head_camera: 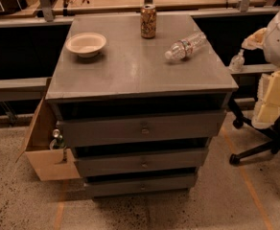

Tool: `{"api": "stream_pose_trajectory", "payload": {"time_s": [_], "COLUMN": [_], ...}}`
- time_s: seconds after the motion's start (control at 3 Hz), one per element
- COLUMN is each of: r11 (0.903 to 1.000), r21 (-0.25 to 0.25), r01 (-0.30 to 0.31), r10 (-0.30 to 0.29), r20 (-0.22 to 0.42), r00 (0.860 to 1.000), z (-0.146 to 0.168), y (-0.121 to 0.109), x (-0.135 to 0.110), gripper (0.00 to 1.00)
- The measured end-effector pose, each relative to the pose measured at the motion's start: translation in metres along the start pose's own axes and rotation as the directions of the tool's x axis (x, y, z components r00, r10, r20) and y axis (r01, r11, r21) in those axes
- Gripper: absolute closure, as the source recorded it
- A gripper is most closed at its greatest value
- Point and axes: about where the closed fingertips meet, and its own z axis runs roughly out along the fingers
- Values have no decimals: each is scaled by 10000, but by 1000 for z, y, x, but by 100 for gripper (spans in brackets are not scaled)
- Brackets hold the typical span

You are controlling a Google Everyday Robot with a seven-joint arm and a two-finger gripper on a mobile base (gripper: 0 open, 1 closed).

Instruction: Move water bottle near paper bowl

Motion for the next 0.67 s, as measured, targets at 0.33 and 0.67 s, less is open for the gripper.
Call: {"api": "stream_pose_trajectory", "payload": {"time_s": [0.33, 0.67], "r11": [9728, 9385], "r21": [108, 206], "r01": [2315, 3445], "r10": [-2313, -3439], "r20": [-153, -281], "r00": [9728, 9386], "z": [20, 31], "y": [-60, -99], "x": [0, -2], "gripper": [0, 0]}}
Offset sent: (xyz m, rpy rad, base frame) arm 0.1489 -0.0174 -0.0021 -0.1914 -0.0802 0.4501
